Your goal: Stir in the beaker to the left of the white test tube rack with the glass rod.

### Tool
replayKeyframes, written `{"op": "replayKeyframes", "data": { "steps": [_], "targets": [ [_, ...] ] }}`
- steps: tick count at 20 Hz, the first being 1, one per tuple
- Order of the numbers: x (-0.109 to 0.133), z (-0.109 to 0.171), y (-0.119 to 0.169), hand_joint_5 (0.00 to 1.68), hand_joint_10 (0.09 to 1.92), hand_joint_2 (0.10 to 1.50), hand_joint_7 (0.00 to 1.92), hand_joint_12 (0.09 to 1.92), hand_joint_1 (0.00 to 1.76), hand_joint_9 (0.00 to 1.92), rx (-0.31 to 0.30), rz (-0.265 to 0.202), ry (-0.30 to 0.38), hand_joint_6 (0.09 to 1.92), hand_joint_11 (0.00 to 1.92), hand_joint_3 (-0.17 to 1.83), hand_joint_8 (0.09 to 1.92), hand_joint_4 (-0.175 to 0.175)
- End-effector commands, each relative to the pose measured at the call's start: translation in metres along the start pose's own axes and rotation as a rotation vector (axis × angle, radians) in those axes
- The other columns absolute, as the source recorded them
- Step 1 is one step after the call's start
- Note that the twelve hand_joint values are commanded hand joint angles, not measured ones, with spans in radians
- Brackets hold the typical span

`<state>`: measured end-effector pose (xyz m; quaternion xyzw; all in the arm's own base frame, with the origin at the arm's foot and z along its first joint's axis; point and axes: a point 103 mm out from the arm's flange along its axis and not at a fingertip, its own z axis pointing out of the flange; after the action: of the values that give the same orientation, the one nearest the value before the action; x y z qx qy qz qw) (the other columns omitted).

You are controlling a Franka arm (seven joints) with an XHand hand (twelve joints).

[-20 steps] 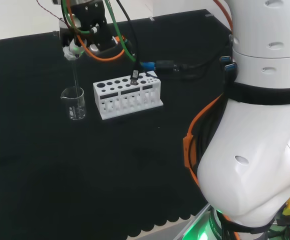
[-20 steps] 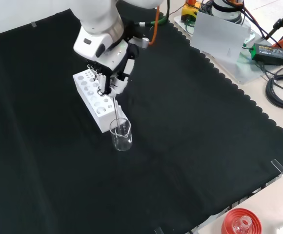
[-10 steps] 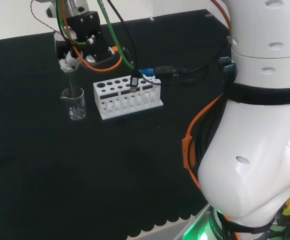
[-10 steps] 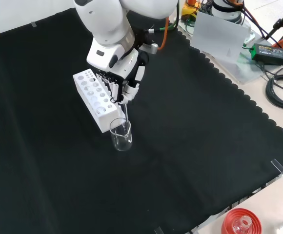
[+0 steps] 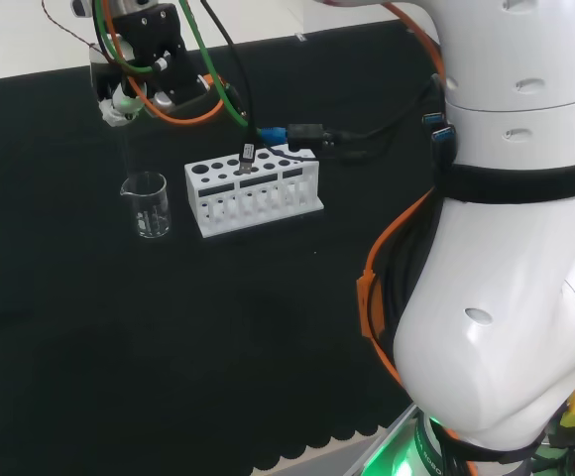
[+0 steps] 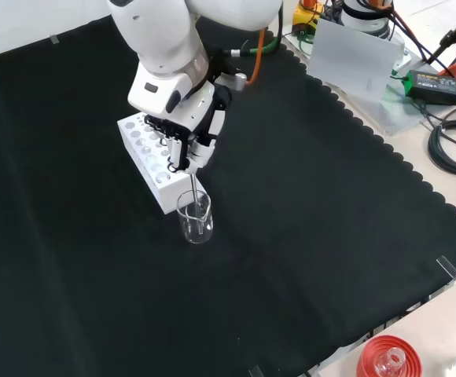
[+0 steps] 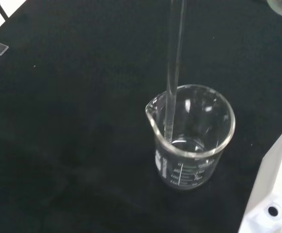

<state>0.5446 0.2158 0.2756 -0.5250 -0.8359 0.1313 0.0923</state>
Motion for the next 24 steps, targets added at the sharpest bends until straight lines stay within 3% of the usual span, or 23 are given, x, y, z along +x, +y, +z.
{"op": "replayKeyframes", "data": {
  "steps": [1,7,10,18,24],
  "targets": [
    [-0.015,0.001,0.001,1.00,0.29,1.19,1.56,0.57,1.18,1.80,0.019,0.002,0.009,1.01,1.63,-0.17,0.58,-0.175],
    [-0.037,0.002,-0.015,1.00,0.28,1.19,1.56,0.57,1.18,1.80,0.020,0.025,-0.010,1.01,1.63,-0.17,0.58,-0.175],
    [-0.035,0.004,-0.019,1.00,0.28,1.19,1.56,0.57,1.18,1.80,0.021,0.023,-0.005,1.01,1.63,-0.17,0.58,-0.175],
    [-0.021,0.002,-0.047,1.00,0.28,1.19,1.56,0.58,1.18,1.80,-0.054,-0.004,-0.004,1.01,1.63,-0.17,0.58,-0.175],
    [-0.005,-0.007,-0.055,1.00,0.28,1.19,1.56,0.58,1.18,1.80,-0.037,-0.012,-0.003,1.01,1.63,-0.17,0.58,-0.175]
  ]
}}
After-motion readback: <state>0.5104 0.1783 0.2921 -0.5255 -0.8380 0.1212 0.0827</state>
